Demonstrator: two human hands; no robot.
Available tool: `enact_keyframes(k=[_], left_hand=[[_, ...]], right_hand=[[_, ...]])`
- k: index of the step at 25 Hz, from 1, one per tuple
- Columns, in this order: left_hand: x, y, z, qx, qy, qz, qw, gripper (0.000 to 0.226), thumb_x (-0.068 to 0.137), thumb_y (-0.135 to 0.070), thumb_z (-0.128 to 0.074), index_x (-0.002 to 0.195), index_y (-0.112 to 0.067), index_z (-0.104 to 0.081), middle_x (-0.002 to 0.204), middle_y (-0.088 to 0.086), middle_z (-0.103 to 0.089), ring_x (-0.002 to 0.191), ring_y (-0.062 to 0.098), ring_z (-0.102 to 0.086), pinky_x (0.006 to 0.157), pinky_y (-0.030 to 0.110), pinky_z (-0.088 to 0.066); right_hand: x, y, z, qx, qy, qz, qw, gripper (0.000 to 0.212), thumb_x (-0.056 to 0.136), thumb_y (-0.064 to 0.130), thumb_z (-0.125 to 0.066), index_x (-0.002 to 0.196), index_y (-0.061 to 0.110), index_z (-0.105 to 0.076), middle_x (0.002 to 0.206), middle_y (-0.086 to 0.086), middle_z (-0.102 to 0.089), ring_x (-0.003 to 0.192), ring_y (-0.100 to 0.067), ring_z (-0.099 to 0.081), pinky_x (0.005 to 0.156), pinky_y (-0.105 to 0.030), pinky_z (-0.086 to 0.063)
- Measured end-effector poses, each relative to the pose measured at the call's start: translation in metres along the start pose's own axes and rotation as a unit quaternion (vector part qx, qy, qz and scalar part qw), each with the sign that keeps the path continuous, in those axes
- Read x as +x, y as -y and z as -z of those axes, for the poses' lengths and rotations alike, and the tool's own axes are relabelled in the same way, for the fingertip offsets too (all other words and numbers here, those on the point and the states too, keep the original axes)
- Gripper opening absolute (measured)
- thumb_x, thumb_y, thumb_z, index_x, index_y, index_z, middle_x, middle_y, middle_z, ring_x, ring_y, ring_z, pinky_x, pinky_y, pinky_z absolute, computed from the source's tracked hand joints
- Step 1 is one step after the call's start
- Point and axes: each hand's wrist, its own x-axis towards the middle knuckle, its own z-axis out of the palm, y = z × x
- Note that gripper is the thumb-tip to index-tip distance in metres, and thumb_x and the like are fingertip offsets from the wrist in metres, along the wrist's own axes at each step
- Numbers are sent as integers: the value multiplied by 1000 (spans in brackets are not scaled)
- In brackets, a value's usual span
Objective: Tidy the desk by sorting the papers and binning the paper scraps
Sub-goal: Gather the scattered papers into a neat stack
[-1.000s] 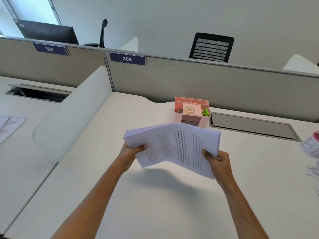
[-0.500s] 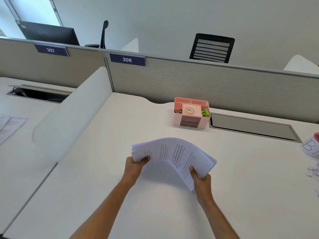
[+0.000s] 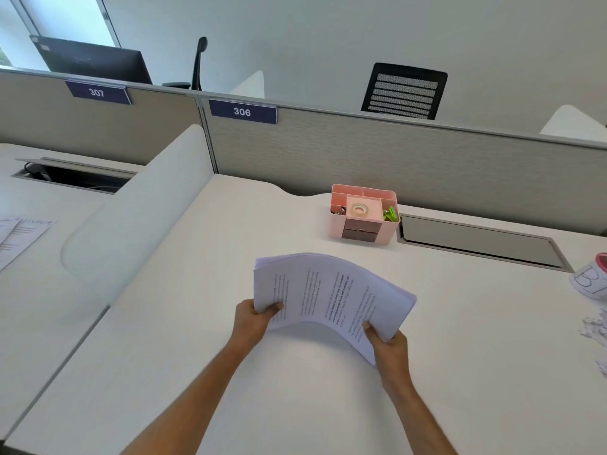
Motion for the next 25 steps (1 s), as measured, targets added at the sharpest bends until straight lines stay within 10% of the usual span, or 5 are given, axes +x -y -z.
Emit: enact_keyframes(k=[5, 12, 16, 19, 25], left_hand=[[7, -30, 19, 128, 39, -145, 980, 51, 77, -17, -77, 51, -22, -33, 52, -6, -32, 54, 11, -25, 52, 28, -20], [-4, -105, 29, 263, 103, -335, 899, 25, 76, -13, -57, 57, -27, -48, 50, -14, -45, 47, 7, -32, 47, 20, -22], [-14, -134, 32, 308, 103, -410, 852, 19, 75, -9, -58, 74, -18, -75, 66, -9, -69, 57, 17, -60, 54, 26, -43], [-9, -145, 40, 286, 121, -332, 891, 12, 80, -20, -69, 72, -27, -73, 59, -13, -61, 55, 11, -51, 54, 29, -40], [2, -131, 55, -83, 215, -125, 965, 23, 74, -30, -78, 94, -18, -79, 98, 5, -76, 86, 19, -71, 76, 27, -55]], right_hand=[[17, 60, 17, -121, -162, 133, 970, 84, 74, 14, -82, 143, 23, -34, 144, -1, -38, 119, -21, -51, 96, -43, -48], [25, 154, 9, -438, 171, 302, 829, 45, 82, 24, -75, 124, 33, -64, 129, 10, -63, 113, -16, -56, 92, -29, -44], [22, 166, 1, -413, 197, 270, 847, 29, 91, 15, -63, 92, 40, -76, 81, 15, -73, 78, -12, -61, 61, -27, -45], [20, 157, 2, -335, 180, 290, 878, 40, 88, 8, -66, 65, 42, -66, 52, 21, -55, 55, 0, -46, 55, -20, -35], [23, 118, 7, -112, 147, 144, 972, 16, 88, 8, -68, 73, 1, -69, 76, -18, -72, 66, -24, -65, 65, -40, -50]])
